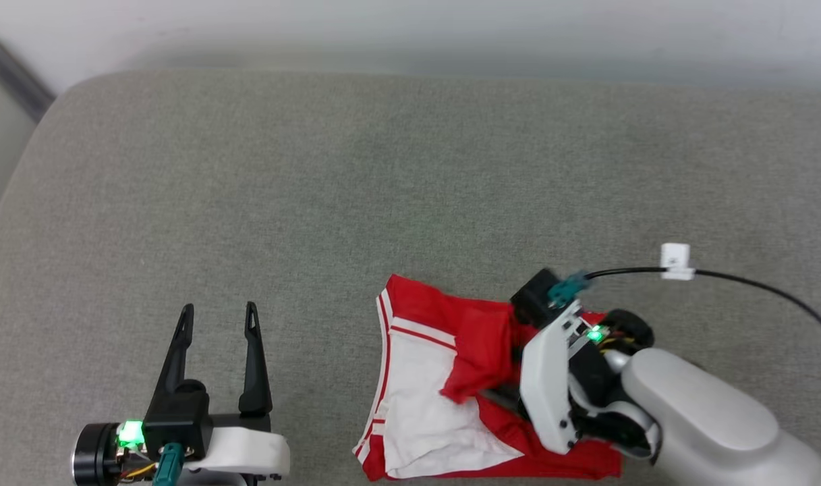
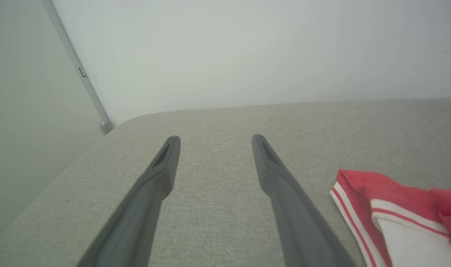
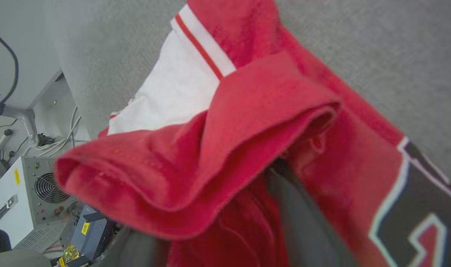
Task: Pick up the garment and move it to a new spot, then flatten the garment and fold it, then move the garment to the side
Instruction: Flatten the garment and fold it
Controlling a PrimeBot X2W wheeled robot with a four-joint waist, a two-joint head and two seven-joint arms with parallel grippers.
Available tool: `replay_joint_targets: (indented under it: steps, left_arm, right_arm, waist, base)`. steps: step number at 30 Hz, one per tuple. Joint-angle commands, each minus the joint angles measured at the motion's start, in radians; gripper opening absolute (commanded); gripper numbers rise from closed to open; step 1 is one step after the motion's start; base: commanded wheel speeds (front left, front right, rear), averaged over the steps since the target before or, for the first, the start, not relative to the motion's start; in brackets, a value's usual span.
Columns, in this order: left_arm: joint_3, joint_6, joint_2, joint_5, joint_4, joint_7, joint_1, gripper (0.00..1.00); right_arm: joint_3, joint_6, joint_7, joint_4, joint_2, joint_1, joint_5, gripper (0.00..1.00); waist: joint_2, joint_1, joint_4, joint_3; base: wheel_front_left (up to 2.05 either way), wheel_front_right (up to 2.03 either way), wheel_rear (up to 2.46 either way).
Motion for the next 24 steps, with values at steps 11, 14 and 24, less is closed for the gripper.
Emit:
replay_joint_targets:
  steps: [11,14,24]
  left_arm:
    - [0.022,-0.007,-0.002,0.003,-0.009,-0.003,0.059,1.0]
    - [0.023,-0.007,-0.004,0.005,-0.011,-0.002,0.072,1.0]
    - [0.028,-0.008,-0.006,0.006,-0.02,-0.002,0.107,1.0]
  right_arm:
    - [-0.217,-0.001,-0.355,-0.074,-0.116,0.02,-0.085,1.0]
    - [-0.321,-0.001,-0.466,-0.056,-0.111,0.052,-0.175,1.0]
    - [-0.683,-0.001,-0.725,-0.096,0.008,0.269,-0.496,1.0]
  waist:
    - [0.0,-0.0001,-0.063,-0.091]
    - [0.0,-0.0001,-0.073,-0.109]
    - [0.0,-0.0001,-0.086,-0.145]
  base:
    - [0.0,0.0,0.0]
    - [0.0,0.0,0.0]
    - [0.0,0.0,0.0]
